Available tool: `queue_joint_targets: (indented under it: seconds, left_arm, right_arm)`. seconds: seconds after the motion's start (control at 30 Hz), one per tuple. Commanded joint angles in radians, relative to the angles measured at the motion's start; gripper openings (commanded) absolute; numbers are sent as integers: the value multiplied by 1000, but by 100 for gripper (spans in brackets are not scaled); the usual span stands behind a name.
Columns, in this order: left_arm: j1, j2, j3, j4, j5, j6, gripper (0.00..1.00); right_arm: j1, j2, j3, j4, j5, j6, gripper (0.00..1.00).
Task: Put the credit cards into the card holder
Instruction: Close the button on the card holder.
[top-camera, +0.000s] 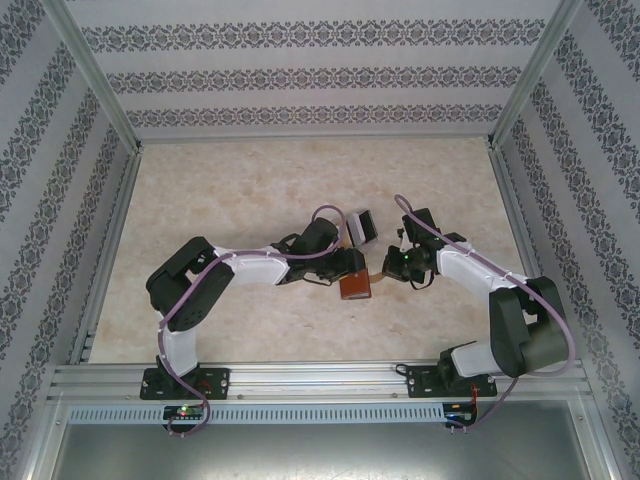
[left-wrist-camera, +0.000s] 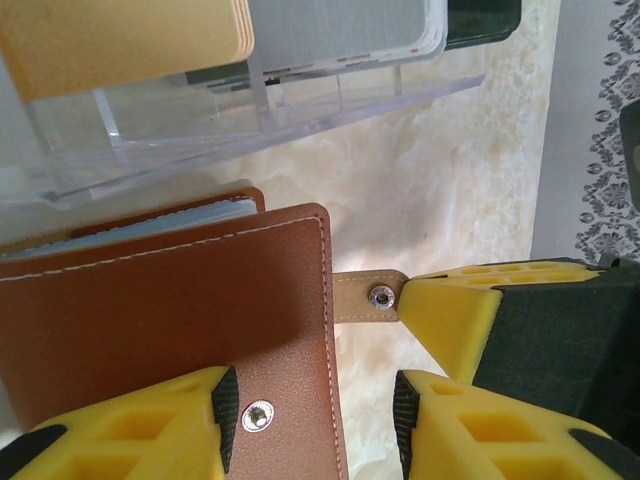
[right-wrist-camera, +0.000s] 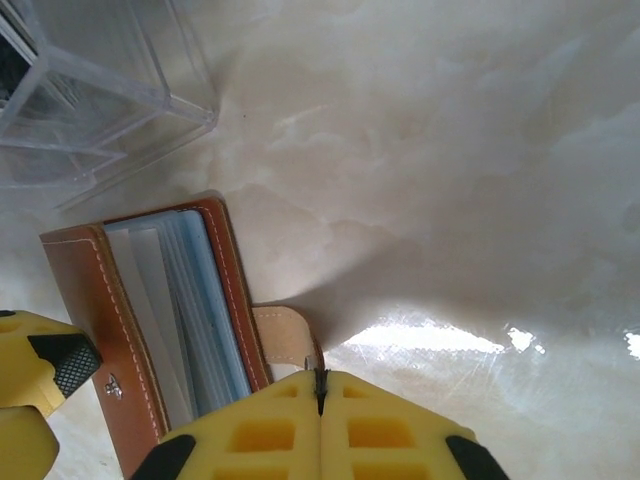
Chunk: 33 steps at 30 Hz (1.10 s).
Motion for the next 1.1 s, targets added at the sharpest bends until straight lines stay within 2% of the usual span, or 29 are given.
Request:
queue_joint_targets:
  seconds: [0.0,0.13,0.37,0.47,0.57,0.77,1.07]
  left_arm:
    - [-16,32,41,-76,21,61,47]
    - [-17,56,67,-144,21,106,46]
    - [-17,83,23,-65,7,53,32]
    - [-17,82,4,-33,3,43,31]
    - [-19,74,-14,2,5,33,31]
    - [-20,9,-12,-4,11,37,39]
    - [-22,-106,-70,-100,-97,56,40]
  right_arm:
    - [13,0,-6,0,-45,-8,0]
    - [15,-37,-14,0,-65,4,0]
    - [24,-42,-22,59,-190,54,0]
    - [41,-41,-16,68,-192,69,0]
    - [57,-15,-8,79,-209,77,0]
    - [80,31,-2,88,-180,90,0]
    - [80,60,2,96,-182,89,0]
